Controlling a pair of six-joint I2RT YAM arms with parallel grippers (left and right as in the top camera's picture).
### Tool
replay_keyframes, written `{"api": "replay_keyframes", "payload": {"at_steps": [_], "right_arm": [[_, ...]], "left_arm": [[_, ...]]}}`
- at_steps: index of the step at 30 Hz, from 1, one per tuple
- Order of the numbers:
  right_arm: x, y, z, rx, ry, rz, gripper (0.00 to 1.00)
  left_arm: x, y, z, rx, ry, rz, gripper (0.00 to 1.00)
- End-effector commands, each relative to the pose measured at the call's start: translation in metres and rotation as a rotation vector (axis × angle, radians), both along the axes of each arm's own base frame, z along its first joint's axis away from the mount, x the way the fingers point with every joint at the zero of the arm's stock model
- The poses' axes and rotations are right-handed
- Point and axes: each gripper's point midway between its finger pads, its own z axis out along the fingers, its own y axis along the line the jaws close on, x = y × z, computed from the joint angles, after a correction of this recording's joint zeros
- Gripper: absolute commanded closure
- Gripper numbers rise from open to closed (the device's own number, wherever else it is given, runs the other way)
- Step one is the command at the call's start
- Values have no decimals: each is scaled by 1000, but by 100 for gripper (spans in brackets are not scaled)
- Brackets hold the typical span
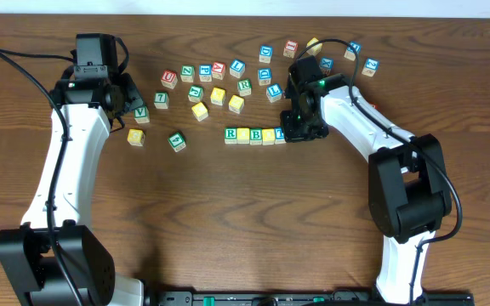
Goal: Spell out ROBOT
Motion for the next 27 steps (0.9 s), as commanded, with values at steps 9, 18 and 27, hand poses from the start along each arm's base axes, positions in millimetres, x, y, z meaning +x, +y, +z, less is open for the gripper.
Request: {"api": "replay_keyframes", "payload": {"at_steps": [9, 18, 27], "right_arm": [[-5, 5, 9, 31, 7, -7, 93], [0, 1, 11, 31, -5, -19, 92], [17, -9, 38, 40, -41, -30, 92]], "left_arm": [[1, 0, 1, -14, -4, 10, 44], [1, 0, 1, -14, -5, 10, 43], [4, 0, 12, 9, -29, -26, 44]]}}
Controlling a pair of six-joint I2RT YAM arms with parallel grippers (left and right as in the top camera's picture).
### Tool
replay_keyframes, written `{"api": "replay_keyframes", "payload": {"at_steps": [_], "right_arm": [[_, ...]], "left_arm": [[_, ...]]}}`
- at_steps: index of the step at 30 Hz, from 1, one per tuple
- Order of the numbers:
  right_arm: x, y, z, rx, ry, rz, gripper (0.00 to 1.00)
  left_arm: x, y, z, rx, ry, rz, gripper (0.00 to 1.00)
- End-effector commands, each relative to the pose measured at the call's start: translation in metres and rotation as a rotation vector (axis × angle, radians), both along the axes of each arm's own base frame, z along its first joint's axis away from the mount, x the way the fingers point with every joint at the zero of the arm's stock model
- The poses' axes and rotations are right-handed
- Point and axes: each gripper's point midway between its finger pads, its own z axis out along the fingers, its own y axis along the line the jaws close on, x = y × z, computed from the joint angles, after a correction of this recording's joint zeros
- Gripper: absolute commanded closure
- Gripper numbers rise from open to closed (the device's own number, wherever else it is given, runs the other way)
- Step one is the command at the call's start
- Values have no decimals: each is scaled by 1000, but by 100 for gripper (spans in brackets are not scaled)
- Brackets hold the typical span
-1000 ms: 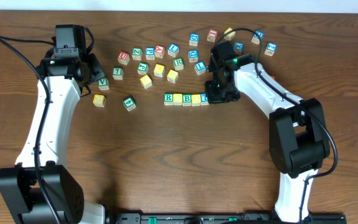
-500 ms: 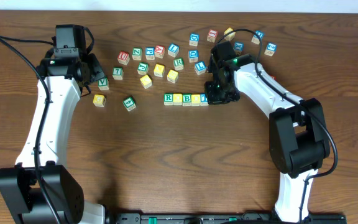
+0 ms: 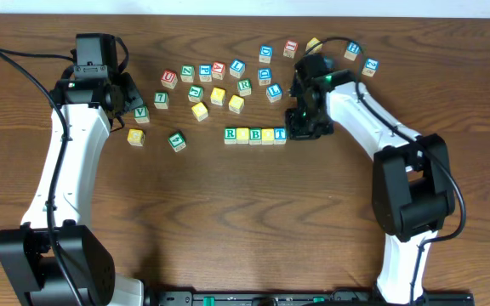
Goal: Spell out ROBOT
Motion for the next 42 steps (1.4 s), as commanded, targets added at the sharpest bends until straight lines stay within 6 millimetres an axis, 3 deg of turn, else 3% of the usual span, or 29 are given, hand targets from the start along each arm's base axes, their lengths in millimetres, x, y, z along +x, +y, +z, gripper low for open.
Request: {"api": "replay_keyframes", "payload": {"at_steps": [1, 10, 15, 24, 33, 41, 42], "right_arm": [[19, 0, 38, 29, -86, -3, 92], [27, -6, 101, 60, -228, 22, 88], [26, -13, 139, 55, -324, 13, 83], [8, -27, 211, 61, -488, -7, 74], [-25, -47, 243, 21, -520, -28, 67], [-39, -52, 275, 50, -607, -41, 41], [-42, -55, 285, 51, -640, -48, 32]], "left_arm": [[4, 0, 20, 7, -45, -22, 44], [-8, 0, 76, 15, -186, -20, 43], [-18, -1, 92, 16, -217, -19, 43], [-31, -1, 83, 11, -157, -17, 43], [-32, -1, 82, 11, -152, -17, 43], [-32, -1, 82, 11, -152, -17, 43], [-32, -1, 82, 11, -152, -17, 43]]}}
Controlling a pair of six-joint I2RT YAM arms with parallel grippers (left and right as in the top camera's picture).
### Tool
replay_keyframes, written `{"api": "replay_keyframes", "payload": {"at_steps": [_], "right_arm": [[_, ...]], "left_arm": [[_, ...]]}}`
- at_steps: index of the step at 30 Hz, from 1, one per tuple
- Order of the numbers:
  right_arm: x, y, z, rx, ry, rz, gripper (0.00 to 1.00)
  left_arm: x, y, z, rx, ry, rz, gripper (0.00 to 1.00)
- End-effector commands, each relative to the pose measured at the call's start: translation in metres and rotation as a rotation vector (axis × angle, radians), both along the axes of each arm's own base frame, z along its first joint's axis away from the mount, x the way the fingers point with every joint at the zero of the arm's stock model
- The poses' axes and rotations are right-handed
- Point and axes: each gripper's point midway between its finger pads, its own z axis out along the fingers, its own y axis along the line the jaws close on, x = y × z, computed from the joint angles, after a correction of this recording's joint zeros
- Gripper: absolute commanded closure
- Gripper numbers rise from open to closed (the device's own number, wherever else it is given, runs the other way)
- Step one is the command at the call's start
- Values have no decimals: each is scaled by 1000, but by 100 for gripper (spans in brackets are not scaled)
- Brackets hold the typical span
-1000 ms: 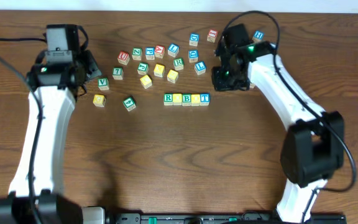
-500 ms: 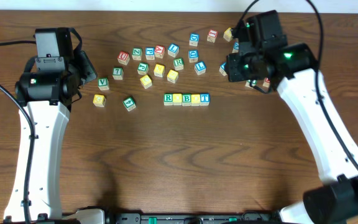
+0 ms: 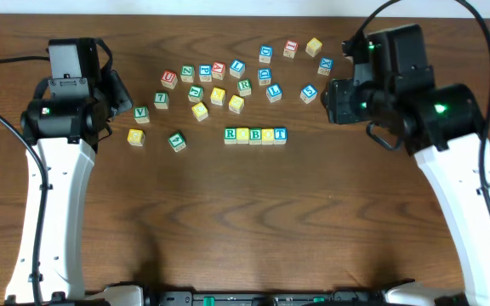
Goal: Spell out ROBOT
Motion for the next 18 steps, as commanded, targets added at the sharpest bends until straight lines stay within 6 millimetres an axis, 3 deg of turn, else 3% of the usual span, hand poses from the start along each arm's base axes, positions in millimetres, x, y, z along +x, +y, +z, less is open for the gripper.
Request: {"api": "replay_keyframes", "payload": {"at_steps": [1, 2, 3, 6, 13, 18], "right_arm": [[-9, -10, 35, 7, -105, -20, 26], [-12, -11, 39, 10, -118, -22, 17], [-15, -10, 46, 26, -134, -16, 1], [-25, -1, 54, 75, -140, 25, 1], [-39, -6, 42, 52, -71, 27, 1], [-41, -11, 46, 39, -90, 16, 1]], "left_arm": [[1, 1, 5, 5, -10, -9, 43], [1, 1, 5, 5, -10, -9, 43], [1, 1, 5, 5, -10, -9, 43], [1, 1, 5, 5, -10, -9, 43], [1, 1, 5, 5, -10, -9, 43], [1, 1, 5, 5, -10, -9, 43]]}}
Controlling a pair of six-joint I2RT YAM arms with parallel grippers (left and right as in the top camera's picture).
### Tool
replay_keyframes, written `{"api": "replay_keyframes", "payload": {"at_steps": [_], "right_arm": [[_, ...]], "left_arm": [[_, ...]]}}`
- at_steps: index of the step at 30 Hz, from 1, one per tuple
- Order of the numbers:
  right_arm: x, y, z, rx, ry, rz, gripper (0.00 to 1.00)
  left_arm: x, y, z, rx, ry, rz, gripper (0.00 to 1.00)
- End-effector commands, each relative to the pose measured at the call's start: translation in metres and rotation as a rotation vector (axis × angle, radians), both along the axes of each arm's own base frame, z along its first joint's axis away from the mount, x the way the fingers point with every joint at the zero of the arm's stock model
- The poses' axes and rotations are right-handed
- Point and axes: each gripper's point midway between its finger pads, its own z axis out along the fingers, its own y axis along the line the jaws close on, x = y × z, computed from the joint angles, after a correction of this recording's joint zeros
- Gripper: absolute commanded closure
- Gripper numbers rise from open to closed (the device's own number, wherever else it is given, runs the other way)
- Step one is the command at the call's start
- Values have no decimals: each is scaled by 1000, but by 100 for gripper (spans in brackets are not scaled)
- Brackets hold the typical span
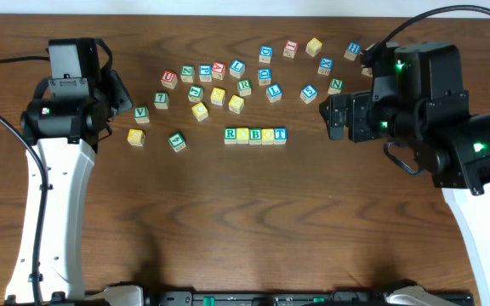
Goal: Spell out ROBOT
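Five letter blocks stand touching in one straight row at mid-table: a green R (pixel 230 134), a yellow block (pixel 242 134), a B (pixel 255 134), another yellow block (pixel 268 134) and a blue T (pixel 280 134). The yellow blocks' letters are too small to read. My right gripper (pixel 332 116) hangs raised to the right of the row, well apart from the T, fingers spread and holding nothing. On the far left my left gripper (pixel 119 95) is raised beside a green V block (pixel 141 112), its fingers largely hidden under the wrist.
Several loose letter blocks lie scattered behind the row, from a red U (pixel 168 78) across to blue ones near the right arm (pixel 309 93). A yellow block (pixel 135 136) and a green one (pixel 176 141) sit left of the row.
My right arm has drawn further to the right and nearer the front, away from the row. The left arm and all the blocks have stayed where they were.
First my right gripper was down on the right end of the row, covering the last block. Then it stood just right of the row with the T in place. Later both arms were raised and withdrawn, and now the right one is further off.
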Motion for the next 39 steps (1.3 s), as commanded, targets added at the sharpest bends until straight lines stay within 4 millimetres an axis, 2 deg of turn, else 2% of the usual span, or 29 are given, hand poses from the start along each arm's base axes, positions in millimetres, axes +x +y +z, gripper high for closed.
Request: {"api": "replay_keyframes", "payload": {"at_steps": [1, 10, 17, 21, 23, 26, 29, 33, 39], "right_arm": [[-3, -4, 12, -4, -37, -5, 1], [-17, -18, 37, -12, -132, -43, 1], [-21, -26, 47, -22, -171, -68, 1], [-16, -39, 61, -44, -248, -99, 1], [-14, -51, 71, -32, -319, -127, 1], [-13, -66, 77, -11, -410, -160, 1], [-16, -84, 73, 7, -516, -218, 1], [-28, -105, 53, 24, -646, -276, 1], [-49, -119, 5, 31, -842, -324, 1]], "left_arm": [[1, 1, 5, 4, -10, -10, 43], [1, 1, 5, 4, -10, -10, 43], [1, 1, 5, 4, -10, -10, 43], [1, 1, 5, 4, -10, -10, 43], [1, 1, 5, 4, -10, -10, 43], [1, 1, 5, 4, -10, -10, 43], [1, 1, 5, 4, -10, -10, 43], [1, 1, 5, 4, -10, -10, 43], [1, 1, 5, 4, -10, -10, 43]]}}
